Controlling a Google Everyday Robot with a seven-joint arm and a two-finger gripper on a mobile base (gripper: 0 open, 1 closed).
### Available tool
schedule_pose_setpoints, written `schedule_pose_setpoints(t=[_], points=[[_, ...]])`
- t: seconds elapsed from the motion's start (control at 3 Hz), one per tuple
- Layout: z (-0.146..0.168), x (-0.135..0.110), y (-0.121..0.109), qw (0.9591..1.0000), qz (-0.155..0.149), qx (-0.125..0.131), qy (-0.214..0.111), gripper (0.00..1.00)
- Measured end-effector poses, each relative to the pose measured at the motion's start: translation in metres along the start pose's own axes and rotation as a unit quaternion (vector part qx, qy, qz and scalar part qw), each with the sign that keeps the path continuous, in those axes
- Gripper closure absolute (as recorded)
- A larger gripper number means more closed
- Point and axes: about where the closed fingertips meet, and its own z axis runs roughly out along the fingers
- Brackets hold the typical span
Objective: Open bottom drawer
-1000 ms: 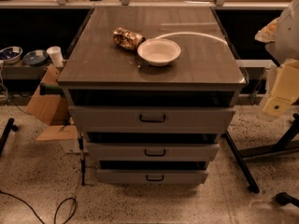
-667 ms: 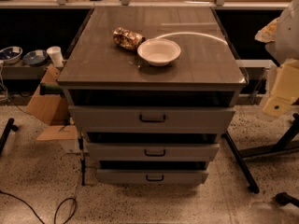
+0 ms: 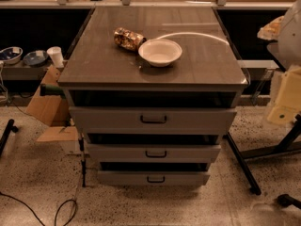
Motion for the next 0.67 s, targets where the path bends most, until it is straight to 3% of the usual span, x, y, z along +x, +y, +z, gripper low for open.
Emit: schedule_pose_setpoints(t=[0.33, 0.67], points=[[0.026, -0.002, 0.021, 0.9998, -0.009, -0.012, -0.015, 0.00], [0.082, -0.003, 0.046, 0.9989, -0.003, -0.033, -0.034, 0.00]])
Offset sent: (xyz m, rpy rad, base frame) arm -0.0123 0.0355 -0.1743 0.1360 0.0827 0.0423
